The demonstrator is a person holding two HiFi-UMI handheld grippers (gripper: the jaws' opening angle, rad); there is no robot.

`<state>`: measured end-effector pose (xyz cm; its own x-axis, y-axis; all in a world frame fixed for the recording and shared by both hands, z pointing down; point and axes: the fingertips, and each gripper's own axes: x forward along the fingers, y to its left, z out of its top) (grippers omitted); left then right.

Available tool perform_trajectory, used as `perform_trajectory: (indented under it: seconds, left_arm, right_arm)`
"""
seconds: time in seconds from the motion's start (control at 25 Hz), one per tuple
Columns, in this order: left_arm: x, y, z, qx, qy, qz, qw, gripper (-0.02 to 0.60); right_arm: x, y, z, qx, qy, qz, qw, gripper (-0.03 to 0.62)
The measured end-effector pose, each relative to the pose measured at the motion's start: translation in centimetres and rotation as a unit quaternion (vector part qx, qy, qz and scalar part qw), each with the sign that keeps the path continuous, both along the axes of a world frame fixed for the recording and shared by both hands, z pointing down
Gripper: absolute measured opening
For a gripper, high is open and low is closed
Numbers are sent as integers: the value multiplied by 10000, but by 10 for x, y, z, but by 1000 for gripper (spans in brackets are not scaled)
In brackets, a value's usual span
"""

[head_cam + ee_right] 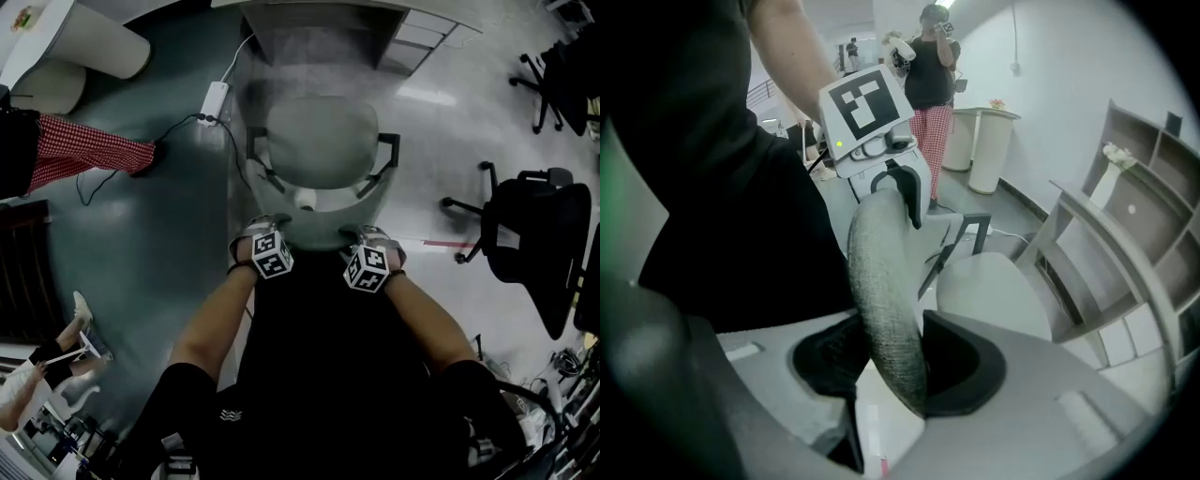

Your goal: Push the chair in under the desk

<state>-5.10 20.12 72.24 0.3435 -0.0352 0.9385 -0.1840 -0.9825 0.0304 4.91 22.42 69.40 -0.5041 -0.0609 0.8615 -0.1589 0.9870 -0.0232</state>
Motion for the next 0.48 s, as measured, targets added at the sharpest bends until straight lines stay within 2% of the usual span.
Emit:
perform_trajectory:
  seconds: [0.48]
  left_arm:
    - [10, -55, 9, 55, 102, 1, 9999, 225]
  right_arm:
    - [10, -56, 10, -19, 266, 167, 9995, 156]
